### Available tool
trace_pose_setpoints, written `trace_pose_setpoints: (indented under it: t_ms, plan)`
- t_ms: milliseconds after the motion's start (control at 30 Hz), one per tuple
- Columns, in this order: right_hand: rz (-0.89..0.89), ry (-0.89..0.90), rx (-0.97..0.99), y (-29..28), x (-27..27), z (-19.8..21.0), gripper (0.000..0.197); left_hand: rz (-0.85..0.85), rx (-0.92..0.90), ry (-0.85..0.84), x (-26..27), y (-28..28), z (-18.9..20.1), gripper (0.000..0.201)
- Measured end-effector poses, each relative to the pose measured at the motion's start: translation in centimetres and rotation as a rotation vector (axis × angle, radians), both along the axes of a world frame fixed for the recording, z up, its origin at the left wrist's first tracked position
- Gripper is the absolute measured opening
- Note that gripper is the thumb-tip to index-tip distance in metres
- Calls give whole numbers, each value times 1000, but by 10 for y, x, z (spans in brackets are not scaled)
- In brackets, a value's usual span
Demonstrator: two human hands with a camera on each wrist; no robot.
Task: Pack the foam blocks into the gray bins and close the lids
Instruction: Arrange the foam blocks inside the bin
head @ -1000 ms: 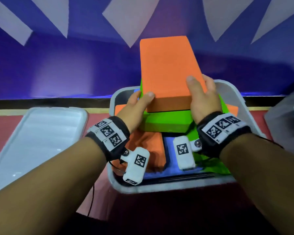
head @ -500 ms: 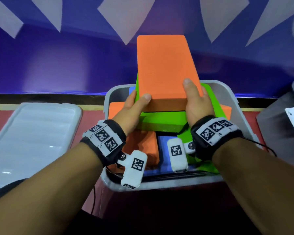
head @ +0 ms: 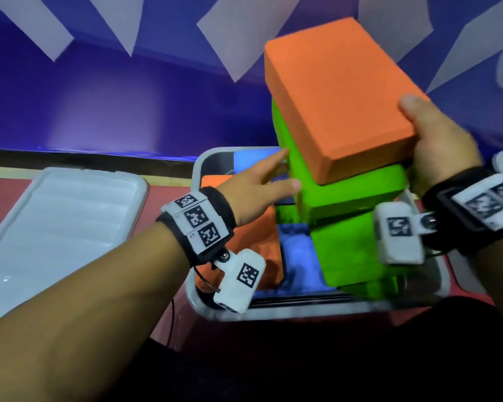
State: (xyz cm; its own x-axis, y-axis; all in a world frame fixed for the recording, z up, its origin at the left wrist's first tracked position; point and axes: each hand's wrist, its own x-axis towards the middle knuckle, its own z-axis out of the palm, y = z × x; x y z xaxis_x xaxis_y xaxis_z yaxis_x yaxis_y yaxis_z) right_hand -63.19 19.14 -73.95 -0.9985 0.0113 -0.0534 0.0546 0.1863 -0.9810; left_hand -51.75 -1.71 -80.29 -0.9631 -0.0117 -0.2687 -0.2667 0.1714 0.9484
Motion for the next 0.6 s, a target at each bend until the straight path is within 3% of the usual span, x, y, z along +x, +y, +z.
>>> trace_pose_setpoints:
  t_ms: [100,167,267,367,433,533,600]
  plan:
    - [25,-57,208,19,-8,17,38,-49,-358,-7,2,-9,-7,59]
    - [66,56,379,19,-9,26,47,-11,-491,-92,10,-24,-15,62]
    - [199,287,632,-4,-5,34,53,-7,-531,-207,29,-49,-25,68]
    - [481,431,921,-42,12,27,40,-103,-638,-246,54,-70,-27,82]
    - [552,482,1051,-62,26,21,37,-191,-649,-262,70,-75,-30,95]
    - [573,642,1092,-79,53,16,43,-265,-627,-275,90,-75,-46,114]
    - [633,713,1005,-83,71,11,42,-302,-611,-270,97,-73,-55,123]
